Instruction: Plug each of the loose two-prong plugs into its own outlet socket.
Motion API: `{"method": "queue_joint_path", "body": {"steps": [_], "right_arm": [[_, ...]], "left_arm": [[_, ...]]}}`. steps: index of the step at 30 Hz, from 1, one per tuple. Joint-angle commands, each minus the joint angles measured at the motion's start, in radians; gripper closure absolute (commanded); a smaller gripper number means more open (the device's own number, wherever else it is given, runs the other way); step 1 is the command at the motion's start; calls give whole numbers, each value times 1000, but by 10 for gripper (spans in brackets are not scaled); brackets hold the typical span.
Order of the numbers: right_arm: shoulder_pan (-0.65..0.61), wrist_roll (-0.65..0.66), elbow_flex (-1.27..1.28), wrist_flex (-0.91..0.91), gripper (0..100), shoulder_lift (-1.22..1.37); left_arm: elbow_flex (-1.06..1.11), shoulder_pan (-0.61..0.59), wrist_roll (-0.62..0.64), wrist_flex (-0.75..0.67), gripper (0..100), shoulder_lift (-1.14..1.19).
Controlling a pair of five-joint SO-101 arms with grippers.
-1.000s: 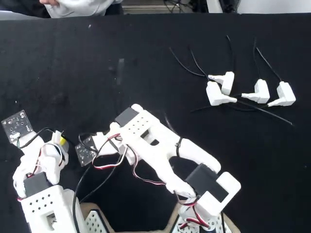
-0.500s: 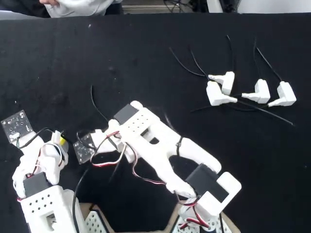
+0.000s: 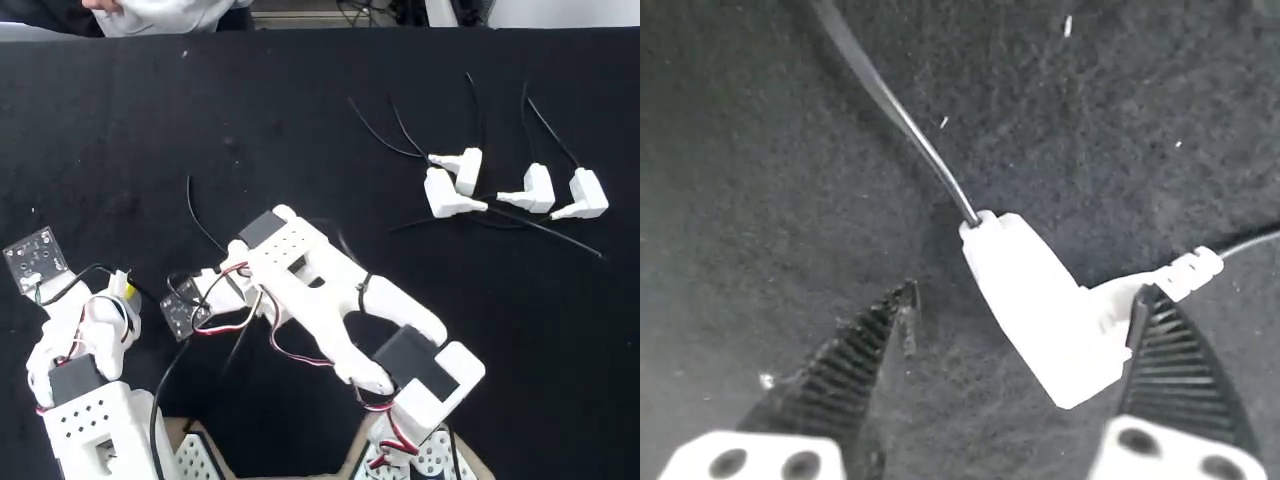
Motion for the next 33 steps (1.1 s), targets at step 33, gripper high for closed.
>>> {"method": "queue_joint_path", "body": {"steps": [33], "right_arm": [[91, 41, 186, -86, 747, -240]], "left_arm": [[-76, -4, 14, -14, 769, -12]]}}
